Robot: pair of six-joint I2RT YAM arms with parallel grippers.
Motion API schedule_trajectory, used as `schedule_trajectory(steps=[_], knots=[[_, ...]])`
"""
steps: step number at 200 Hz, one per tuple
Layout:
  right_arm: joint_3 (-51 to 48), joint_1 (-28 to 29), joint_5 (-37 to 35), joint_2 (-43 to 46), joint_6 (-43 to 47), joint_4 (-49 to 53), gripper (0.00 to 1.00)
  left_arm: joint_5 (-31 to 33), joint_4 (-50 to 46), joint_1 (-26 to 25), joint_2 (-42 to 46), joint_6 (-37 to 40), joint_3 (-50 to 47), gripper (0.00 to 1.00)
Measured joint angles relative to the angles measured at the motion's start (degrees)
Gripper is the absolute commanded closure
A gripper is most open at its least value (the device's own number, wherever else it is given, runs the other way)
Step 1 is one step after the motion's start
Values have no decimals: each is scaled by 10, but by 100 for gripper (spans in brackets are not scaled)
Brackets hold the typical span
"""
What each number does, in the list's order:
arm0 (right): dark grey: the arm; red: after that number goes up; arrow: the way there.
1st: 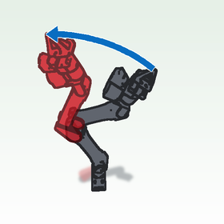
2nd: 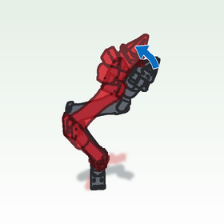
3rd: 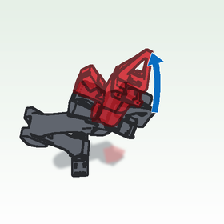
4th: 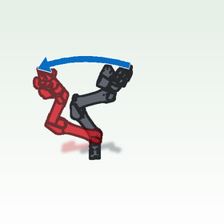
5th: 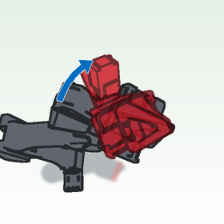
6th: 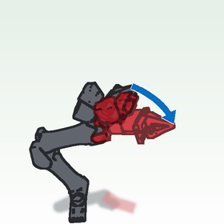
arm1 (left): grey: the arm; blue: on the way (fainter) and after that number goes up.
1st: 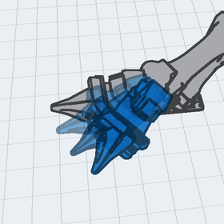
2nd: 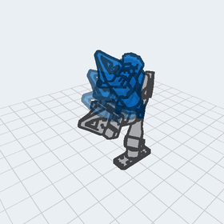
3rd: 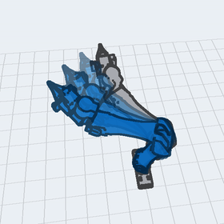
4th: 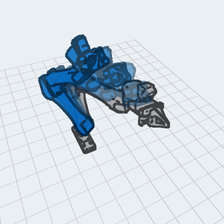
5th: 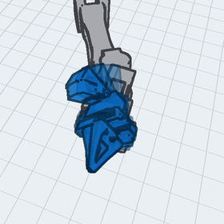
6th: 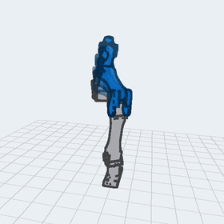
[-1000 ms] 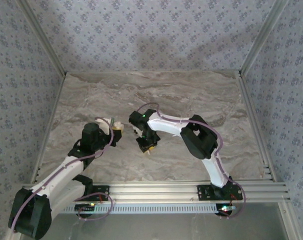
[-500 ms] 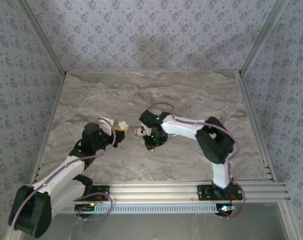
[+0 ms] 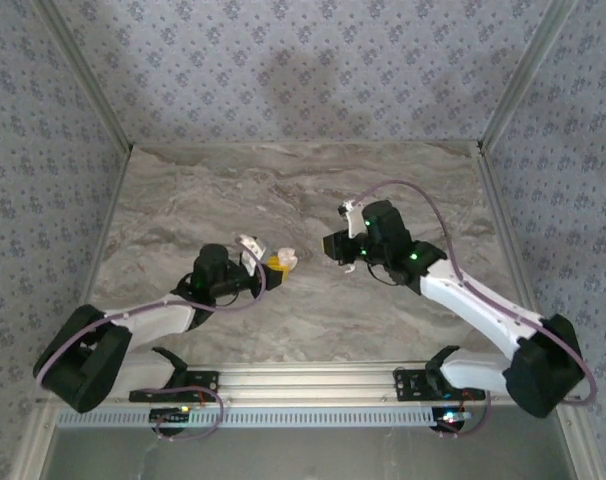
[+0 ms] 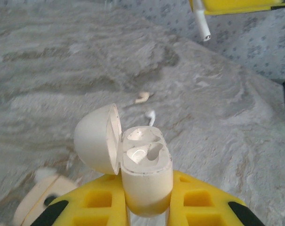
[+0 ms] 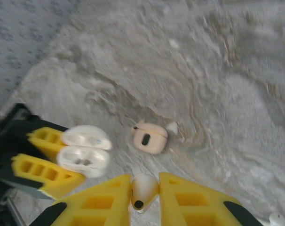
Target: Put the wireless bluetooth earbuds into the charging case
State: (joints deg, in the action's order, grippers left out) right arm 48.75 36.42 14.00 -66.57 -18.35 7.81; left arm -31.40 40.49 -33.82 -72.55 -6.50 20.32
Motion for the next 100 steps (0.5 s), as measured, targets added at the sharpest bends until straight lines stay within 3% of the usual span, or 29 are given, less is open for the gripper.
schedule_trajectory(steps=[53,100], knots=[[-57,-5,39,64,15,-100,78,-41,141,-30,-64,-4,31,87],[-73,4,67,64,19,-146,78,-58,189,-45,-83,-4,45,87]])
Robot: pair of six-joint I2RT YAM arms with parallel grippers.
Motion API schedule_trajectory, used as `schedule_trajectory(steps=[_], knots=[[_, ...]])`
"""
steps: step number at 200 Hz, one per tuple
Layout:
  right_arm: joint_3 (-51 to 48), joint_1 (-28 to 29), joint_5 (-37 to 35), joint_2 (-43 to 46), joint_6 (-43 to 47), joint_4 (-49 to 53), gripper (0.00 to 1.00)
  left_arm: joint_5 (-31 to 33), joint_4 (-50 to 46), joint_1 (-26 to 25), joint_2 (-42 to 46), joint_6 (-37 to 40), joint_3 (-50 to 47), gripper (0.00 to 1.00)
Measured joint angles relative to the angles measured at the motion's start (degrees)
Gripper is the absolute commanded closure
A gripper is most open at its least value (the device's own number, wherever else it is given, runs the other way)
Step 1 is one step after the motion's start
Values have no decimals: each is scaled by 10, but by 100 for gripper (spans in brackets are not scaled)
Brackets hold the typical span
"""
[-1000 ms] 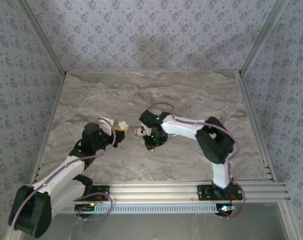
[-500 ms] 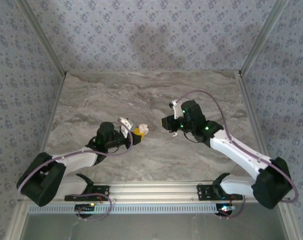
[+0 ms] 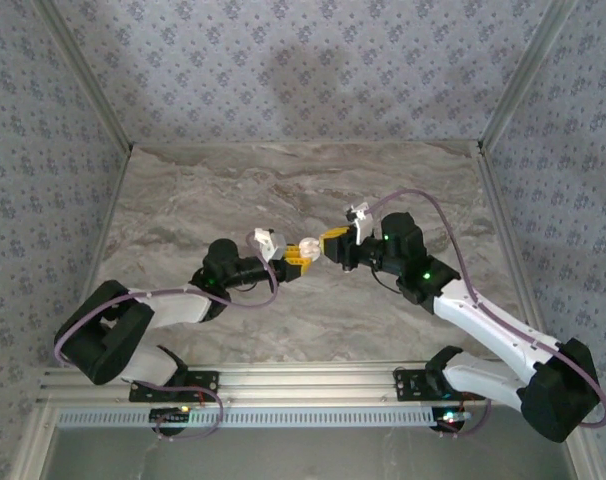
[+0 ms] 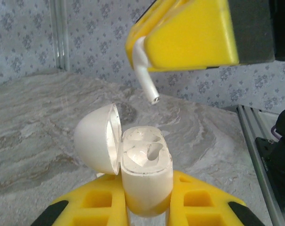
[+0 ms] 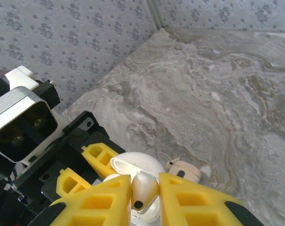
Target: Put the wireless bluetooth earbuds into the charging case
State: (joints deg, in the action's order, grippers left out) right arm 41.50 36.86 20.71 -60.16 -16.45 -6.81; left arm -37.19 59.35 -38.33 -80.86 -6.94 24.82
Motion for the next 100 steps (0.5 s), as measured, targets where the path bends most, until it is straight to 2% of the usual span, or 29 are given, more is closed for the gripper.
schedule_trajectory(steps=[100], knots=[[0,14,37,-27,9,-30,79,-5,9,-1,2,1,4,87]])
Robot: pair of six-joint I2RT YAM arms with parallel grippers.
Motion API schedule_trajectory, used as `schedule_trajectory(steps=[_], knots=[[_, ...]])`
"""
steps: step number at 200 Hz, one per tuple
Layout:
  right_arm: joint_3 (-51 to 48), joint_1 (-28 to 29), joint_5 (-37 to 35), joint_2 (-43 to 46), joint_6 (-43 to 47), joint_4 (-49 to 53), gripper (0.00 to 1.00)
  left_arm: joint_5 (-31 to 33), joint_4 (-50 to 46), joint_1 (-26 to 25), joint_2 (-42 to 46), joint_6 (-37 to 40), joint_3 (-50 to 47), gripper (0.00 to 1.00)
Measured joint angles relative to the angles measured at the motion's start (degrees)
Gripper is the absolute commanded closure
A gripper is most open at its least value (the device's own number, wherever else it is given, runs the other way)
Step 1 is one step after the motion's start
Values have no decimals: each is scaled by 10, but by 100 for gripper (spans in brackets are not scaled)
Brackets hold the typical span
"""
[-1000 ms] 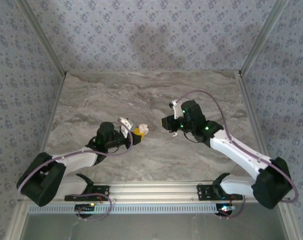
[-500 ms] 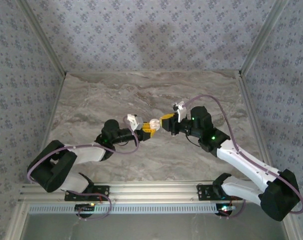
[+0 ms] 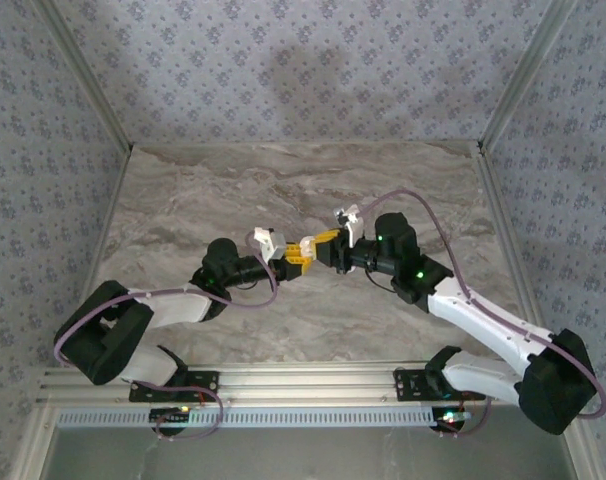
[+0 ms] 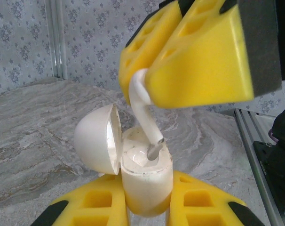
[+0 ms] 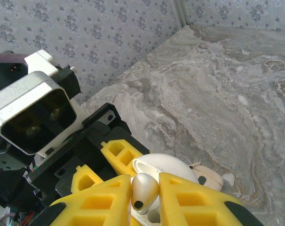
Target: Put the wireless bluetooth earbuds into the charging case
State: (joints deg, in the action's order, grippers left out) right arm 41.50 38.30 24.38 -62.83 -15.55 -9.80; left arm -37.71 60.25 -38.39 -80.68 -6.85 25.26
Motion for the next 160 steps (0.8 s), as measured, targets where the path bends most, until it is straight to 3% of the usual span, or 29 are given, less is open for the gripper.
schedule_trajectory(steps=[109,160], knots=[[12,12,-15,-6,34,24,80,0,-15,0,9,10,0,87],[28,20,-25,-5,61,65,80,4,-43,-7,20,51,0,88]])
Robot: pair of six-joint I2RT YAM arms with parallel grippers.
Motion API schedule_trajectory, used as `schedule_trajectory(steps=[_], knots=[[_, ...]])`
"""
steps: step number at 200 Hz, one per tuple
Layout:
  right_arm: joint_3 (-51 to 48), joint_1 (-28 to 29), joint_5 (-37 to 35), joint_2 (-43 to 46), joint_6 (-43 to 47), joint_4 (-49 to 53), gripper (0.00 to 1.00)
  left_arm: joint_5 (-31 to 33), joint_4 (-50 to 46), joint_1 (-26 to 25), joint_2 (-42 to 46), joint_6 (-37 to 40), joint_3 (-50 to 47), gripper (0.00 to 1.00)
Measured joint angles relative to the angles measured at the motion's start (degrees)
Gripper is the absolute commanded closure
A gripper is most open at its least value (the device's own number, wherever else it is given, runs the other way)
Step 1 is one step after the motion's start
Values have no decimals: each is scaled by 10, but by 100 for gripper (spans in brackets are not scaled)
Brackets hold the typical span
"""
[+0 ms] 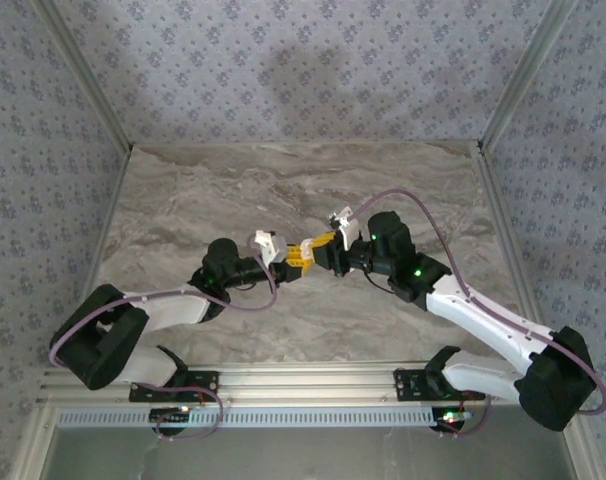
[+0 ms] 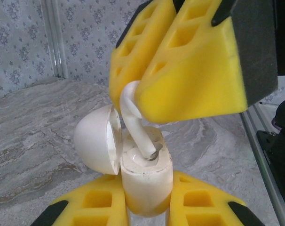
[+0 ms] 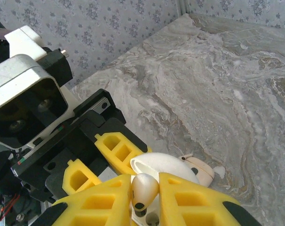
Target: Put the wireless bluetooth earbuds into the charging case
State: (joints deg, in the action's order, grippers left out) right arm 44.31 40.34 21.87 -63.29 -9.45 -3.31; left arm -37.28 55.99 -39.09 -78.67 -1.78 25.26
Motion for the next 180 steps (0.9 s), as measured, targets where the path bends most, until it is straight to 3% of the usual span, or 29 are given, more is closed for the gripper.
schedule_trajectory(steps=[93,180], knots=[[10,10,-11,12,31,48,80,22,-54,-17,24,103,0,88],[20,18,-29,15,51,70,80,37,-65,-20,33,130,0,88]])
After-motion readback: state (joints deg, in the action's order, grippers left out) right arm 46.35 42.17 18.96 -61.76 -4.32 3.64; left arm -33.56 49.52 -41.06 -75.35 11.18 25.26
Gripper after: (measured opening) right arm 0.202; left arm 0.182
